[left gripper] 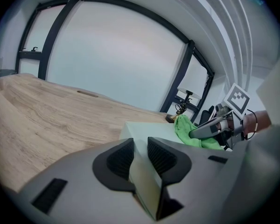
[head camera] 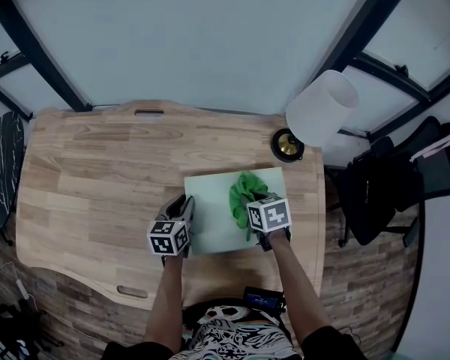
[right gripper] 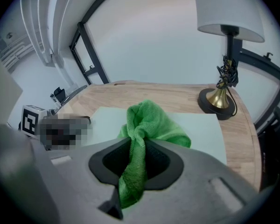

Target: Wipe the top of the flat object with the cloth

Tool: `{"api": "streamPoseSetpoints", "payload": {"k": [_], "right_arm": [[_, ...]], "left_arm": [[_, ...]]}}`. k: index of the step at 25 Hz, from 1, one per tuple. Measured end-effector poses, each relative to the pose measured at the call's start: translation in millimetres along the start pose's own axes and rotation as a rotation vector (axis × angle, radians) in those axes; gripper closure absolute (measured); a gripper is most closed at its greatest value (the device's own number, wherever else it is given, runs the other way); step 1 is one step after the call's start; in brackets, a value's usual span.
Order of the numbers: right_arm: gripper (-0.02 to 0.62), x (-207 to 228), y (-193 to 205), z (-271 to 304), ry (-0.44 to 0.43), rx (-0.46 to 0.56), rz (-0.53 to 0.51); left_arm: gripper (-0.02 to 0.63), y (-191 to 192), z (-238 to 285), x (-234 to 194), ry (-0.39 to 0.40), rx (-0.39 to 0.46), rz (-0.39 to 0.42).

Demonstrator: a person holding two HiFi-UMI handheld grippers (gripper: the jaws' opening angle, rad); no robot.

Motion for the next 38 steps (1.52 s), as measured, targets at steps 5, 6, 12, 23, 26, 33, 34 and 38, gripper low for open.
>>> {"api": "streamPoseSetpoints", "payload": {"k": [5,6,12,23,26,33,34,38], "right_arm": [[0.523,-12.1,-1.7,4.5,-0.019,-0.008,-0.022],[0.523,-14.8,-1.9,5.5,-0.023,-0.008,-0.026],[0.523,-36.7,-0.9,11.7,-0.064,-0.015,-0.052],[0.523,-96.5,9.6,22.8,-0.165,-0.058,-0.156],[0.523,-103.3,11.8,22.4,-0.172,-0.051,-0.172],[0.523,-103.4,11.5,20.7,-0.194,-0.034,-0.171],[0.523,-103.3,12.3,20.0,-0.194,-0.033,-0.171],[0.523,-98.7,15.8,16.9,-0.19,-0.033,-0.161]], "left_arm": [[0.511,-0.9,0.3,0.3,-0.004,0.002,-0.001],[0.511,-0.9,0.2,0.0,-0.005,0.003,-0.001],[0.512,-0.5,0.2,-0.2,-0.011,0.005,0.008],[0.512,-1.5,1.2,-0.7,-0.021,-0.001,0.019],[0.512,-1.1,0.5,-0.5,-0.021,-0.007,0.025],[0.512,-1.6,-0.2,-1.5,-0.017,-0.015,0.025],[0.511,-1.4,-0.6,-1.2,-0.017,-0.015,0.025],[0.511,-0.6,-0.6,-0.7,-0.013,-0.02,0.032]]}}
Point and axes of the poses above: the fingertips, and each gripper's own axes: z forward along the fingers, x to its right, y out of its underside, the point moved 1 cm from there along -z, backward along the fingers, and after that the axes turned 2 degrees about x, right-handed, at the moved point
